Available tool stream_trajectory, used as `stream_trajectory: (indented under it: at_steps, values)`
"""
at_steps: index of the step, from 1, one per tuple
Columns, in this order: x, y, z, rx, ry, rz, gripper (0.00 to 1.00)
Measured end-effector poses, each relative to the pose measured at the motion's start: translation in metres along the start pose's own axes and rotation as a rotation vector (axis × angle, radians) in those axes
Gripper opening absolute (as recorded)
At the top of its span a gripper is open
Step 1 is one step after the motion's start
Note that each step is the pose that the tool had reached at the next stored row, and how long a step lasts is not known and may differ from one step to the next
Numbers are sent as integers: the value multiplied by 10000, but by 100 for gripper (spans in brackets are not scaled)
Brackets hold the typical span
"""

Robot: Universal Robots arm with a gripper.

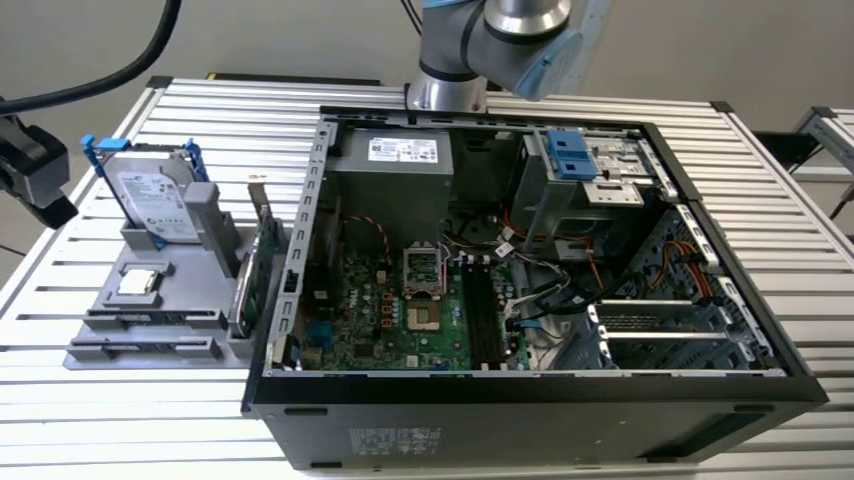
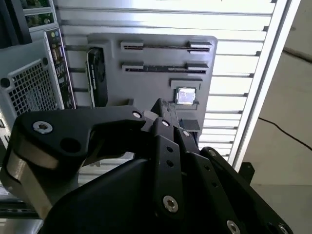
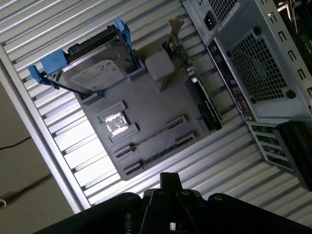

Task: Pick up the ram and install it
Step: 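Pick up the ram and move it above insertion slot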

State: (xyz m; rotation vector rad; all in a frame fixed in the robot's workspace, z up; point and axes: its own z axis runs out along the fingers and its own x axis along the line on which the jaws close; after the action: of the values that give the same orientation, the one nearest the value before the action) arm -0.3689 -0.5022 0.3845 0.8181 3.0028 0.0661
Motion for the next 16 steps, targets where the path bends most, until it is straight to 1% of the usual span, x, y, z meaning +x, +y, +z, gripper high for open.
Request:
stream_trajectory:
  at_steps: [1,16]
  values:
    - [0,0,1,4,-10,212,0]
    - [0,-1,11,23,-67,1383,0]
